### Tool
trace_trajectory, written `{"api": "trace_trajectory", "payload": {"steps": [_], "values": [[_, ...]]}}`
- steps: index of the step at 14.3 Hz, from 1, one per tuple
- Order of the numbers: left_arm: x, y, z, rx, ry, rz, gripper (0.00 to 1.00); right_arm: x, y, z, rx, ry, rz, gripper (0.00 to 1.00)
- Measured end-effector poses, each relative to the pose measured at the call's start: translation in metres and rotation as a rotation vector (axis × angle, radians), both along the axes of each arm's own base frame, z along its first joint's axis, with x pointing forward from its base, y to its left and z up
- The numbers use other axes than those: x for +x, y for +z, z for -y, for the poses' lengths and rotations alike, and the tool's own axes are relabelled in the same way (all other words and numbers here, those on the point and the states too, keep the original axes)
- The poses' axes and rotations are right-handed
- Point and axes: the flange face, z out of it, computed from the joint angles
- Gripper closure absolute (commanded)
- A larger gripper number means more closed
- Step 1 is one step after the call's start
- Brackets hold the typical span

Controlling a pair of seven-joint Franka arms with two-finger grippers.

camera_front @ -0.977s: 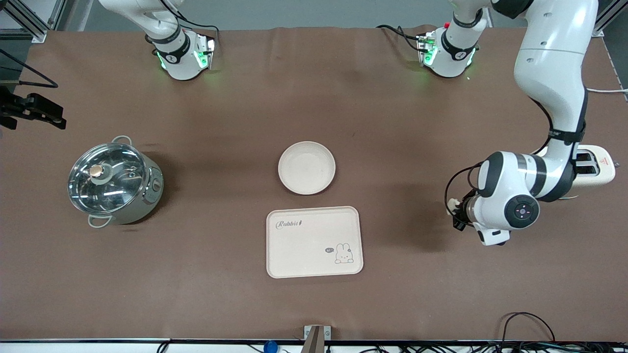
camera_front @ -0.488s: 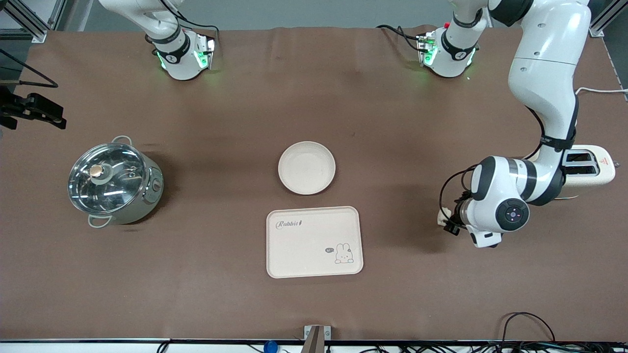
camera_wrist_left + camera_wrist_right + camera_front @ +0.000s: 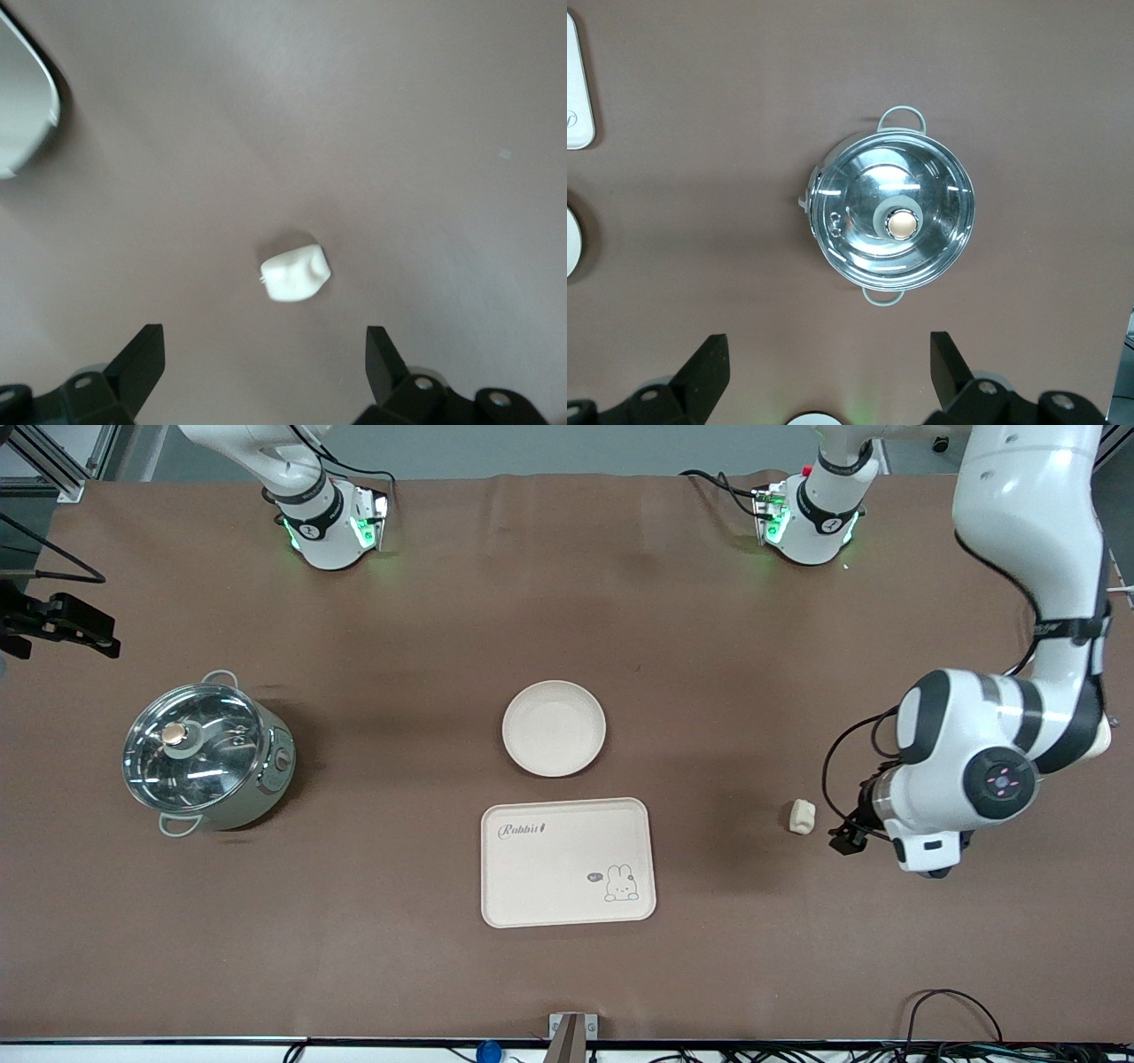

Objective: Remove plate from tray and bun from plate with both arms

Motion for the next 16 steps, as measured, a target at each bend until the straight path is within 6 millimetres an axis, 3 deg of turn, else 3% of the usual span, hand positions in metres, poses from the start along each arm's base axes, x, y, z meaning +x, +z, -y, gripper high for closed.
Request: {"api": "trace_trajectory", "payload": {"steps": [4,8,12,14,16], "values": [[-0.020,0.111,-0.025,-0.021,-0.310,0.068,0.00,0.000,0.000,0.000,0.000,0.001,0.000,0.00],[-0.055,0.188,-0.047,-0.023,-0.556,0.074,0.00,0.000,0.000,-0.002,0.001,0.005,0.000,0.00],[-0.102,0.252,-0.037,-0.044,-0.713,0.071,0.00,0.000,0.000,-0.002,0.001,0.006,0.000,0.00],[-0.121,0.270,-0.033,-0.072,-0.780,0.081,0.00,0.000,0.000,-0.003,0.001,0.007,0.000,0.00],[-0.139,0.274,-0.032,-0.078,-0.809,0.079,0.00,0.000,0.000,-0.003,0.001,0.008,0.001,0.00]]}}
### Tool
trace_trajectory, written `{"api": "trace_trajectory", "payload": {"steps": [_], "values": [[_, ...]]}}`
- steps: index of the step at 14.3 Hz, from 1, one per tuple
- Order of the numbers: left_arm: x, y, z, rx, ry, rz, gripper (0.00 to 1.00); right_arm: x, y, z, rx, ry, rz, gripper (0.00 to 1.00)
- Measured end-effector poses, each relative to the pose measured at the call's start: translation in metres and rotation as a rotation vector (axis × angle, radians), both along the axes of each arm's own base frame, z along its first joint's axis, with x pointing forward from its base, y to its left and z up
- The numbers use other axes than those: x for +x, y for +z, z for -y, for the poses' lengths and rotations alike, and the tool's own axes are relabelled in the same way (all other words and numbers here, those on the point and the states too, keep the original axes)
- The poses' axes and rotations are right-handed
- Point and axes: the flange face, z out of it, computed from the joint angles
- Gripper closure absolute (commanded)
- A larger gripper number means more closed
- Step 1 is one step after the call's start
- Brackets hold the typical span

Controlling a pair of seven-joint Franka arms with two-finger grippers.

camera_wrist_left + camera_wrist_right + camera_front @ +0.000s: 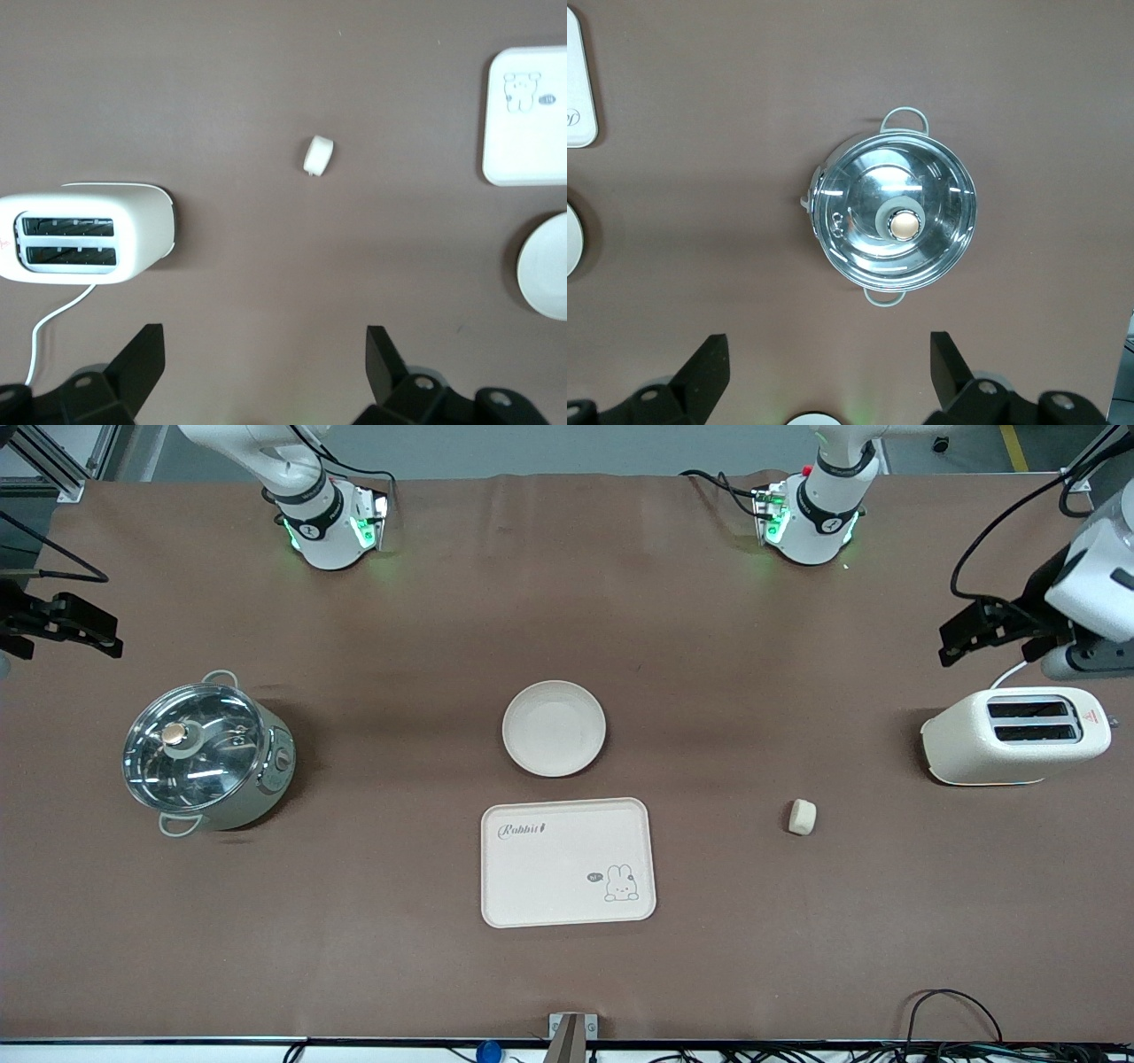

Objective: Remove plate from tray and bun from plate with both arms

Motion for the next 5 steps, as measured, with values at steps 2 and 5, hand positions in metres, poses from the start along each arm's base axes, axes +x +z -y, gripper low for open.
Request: {"api": "trace_trajectory", "payload": {"steps": [2,5], "values": [[-0.017,-0.001,0.001,0.005,-0.007,-0.010,0.00,0.000,0.000,0.000,0.000,0.000,0.000,0.00],[-0.033,0.004,0.000,0.009,-0.011,-0.004,0.00,0.000,0.000,0.000,0.000,0.000,0.000,0.00]]}}
